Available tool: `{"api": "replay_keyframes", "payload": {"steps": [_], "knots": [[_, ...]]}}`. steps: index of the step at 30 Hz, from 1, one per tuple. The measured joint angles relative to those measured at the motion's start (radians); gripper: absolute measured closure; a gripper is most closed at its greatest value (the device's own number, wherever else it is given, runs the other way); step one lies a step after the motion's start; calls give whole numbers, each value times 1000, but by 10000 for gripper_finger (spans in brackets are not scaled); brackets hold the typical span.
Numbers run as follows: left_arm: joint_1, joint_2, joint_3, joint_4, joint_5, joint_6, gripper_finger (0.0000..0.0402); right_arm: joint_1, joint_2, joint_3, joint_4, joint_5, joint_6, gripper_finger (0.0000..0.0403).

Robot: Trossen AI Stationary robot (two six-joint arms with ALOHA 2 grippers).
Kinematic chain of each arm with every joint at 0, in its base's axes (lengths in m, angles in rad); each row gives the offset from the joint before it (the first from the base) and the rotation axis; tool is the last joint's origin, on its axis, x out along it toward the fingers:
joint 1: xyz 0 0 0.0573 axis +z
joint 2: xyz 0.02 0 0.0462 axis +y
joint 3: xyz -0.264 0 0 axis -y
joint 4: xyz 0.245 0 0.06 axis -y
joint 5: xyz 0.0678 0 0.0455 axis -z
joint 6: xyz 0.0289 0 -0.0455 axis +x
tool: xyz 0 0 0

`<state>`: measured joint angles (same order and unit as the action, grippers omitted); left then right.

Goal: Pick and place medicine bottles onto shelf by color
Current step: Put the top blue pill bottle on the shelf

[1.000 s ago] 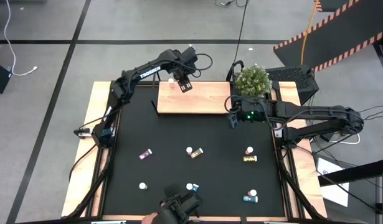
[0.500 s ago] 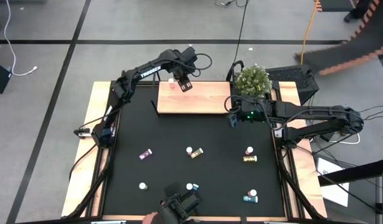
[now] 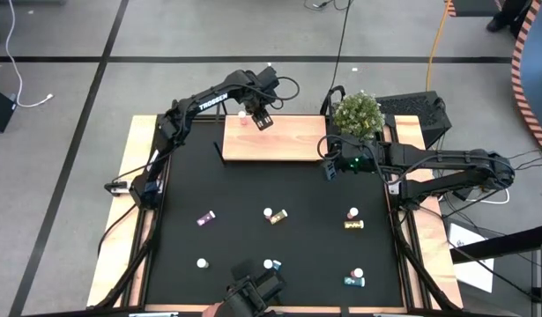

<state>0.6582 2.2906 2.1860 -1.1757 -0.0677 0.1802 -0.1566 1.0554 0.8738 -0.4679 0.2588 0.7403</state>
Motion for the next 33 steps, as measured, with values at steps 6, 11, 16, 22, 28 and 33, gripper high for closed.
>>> {"api": "replay_keyframes", "payload": {"steps": [6,11,16,22,28,33], "knots": [[0,0,0,0,0,-6,272,1,0,0,0,-2,7,204],[0,0,0,1,0,-23,272,1,0,0,0,-2,7,204],[0,0,0,2,0,-32,272,1,0,0,0,-2,7,204],[0,0,0,-1,0,-46,272,1,0,0,0,-2,8,204],[0,0,0,0,0,-53,272,1,0,0,0,-3,8,204],[0,0,0,-1,0,-52,272,1,0,0,0,-3,8,204]]}}
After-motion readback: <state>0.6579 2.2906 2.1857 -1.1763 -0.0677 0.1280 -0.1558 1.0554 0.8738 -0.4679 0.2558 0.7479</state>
